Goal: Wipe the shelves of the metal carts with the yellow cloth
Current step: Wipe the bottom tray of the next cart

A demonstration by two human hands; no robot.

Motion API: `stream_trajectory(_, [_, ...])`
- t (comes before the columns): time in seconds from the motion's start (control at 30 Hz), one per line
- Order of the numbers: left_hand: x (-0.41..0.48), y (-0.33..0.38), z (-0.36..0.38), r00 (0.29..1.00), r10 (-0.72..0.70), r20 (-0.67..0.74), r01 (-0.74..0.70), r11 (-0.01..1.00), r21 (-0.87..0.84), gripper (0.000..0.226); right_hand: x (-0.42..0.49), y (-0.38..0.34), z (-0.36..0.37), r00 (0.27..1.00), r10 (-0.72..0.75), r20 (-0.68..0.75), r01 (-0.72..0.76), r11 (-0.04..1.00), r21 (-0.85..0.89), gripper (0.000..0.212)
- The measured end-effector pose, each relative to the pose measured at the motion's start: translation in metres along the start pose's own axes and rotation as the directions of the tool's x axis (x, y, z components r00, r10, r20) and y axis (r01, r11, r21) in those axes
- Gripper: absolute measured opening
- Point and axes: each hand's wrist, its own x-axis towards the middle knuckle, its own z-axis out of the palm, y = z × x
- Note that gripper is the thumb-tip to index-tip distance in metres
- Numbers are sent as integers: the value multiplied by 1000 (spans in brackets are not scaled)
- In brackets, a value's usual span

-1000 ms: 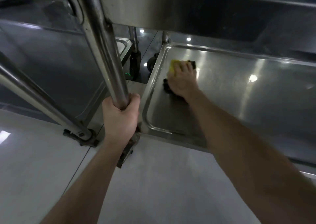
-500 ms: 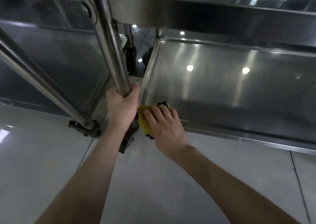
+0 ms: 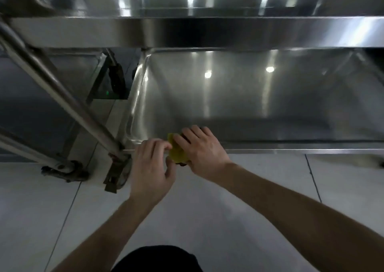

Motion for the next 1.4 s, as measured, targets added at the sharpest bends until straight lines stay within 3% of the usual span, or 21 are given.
stream_trajectory(0.1, [38,33,13,950,234,205,-244,970,20,24,-51,54,-19,999,53,9,-53,998,-24,80])
stream_trajectory(0.2, [79,74,35,793,470,388,-520,854,28,24,-112,117,-41,993,115,25,-113,990,-80,84])
stream_trajectory(0.27, [99,108,51,662,554,504,-653,757,24,29,-156,165,-56,984,175,38,-170,979,-116,86])
stream_trajectory(0.33, [111,149,71,569,584,579,-726,688,21,37,-202,212,-73,965,254,59,-242,956,-164,90])
stream_trajectory(0.57, [109,291,177,478,631,610,-766,640,-62,101,-333,341,-140,835,530,146,-484,835,-260,83])
stream_trajectory(0.7, [124,327,219,542,569,618,-748,662,46,108,-364,368,-160,732,668,132,-627,737,-252,87])
stream_trajectory(0.87, [119,322,234,581,534,615,-711,700,64,113,-354,372,-128,697,697,171,-654,715,-249,69])
stream_trajectory(1.0, [114,328,232,607,535,588,-701,709,78,113,-333,404,-120,595,790,150,-798,602,-5,44])
stream_trajectory(1.17, [110,331,228,606,531,592,-696,714,72,116,-274,473,-114,583,803,122,-812,581,55,67])
stream_trajectory(1.4, [111,331,232,611,543,576,-698,712,70,117,-205,549,-96,570,810,135,-821,569,52,73])
